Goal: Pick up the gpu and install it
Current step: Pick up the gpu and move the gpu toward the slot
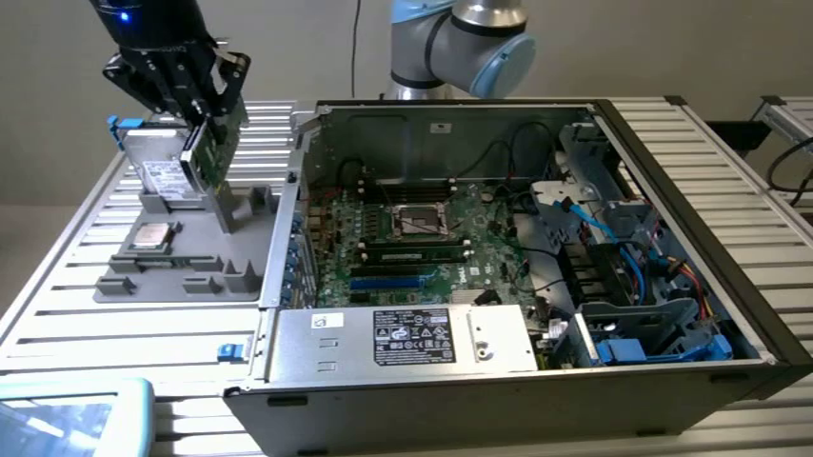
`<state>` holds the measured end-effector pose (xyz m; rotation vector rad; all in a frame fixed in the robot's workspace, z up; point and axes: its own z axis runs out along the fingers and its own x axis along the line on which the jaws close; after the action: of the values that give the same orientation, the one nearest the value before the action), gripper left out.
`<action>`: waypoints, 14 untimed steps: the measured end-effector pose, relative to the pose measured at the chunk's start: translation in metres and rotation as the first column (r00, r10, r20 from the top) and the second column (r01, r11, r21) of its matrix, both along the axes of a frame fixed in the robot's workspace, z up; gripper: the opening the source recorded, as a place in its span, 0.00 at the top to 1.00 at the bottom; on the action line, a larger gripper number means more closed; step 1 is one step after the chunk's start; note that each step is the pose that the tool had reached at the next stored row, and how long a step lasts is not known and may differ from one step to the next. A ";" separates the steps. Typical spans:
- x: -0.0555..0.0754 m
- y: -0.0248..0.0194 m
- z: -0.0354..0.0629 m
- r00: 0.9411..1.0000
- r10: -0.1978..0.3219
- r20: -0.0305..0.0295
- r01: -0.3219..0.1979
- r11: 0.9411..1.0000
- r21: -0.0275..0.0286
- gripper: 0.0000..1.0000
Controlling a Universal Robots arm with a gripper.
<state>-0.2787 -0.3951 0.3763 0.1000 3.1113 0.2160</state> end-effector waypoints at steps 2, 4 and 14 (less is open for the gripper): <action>0.006 -0.0012 0.0090 1.000 0.000 0.000 0.000 1.000 0.000 0.73; 0.013 -0.0028 0.0179 1.000 0.000 -0.001 0.000 1.000 0.000 0.73; 0.045 -0.0125 0.0562 1.000 0.000 -0.020 0.000 1.000 0.000 0.73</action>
<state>-0.2338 -0.4076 0.4325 0.1028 3.1311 0.2162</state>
